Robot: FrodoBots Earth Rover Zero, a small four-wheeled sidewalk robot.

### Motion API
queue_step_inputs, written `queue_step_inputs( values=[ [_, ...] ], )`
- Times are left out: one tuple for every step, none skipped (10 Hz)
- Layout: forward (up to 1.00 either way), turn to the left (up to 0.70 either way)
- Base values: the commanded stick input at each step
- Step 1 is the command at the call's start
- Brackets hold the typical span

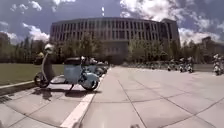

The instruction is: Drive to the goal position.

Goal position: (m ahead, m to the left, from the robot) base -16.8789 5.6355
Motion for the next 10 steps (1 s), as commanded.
queue_step_inputs(
  values=[
    [0.04, 0.0],
    [0.04, 0.0],
    [0.04, 0.0],
    [0.04, 0.0],
    [0.04, 0.0],
    [0.04, 0.0],
    [0.04, 0.0],
    [0.04, 0.0],
    [0.04, 0.0],
    [0.04, 0.0]
  ],
)
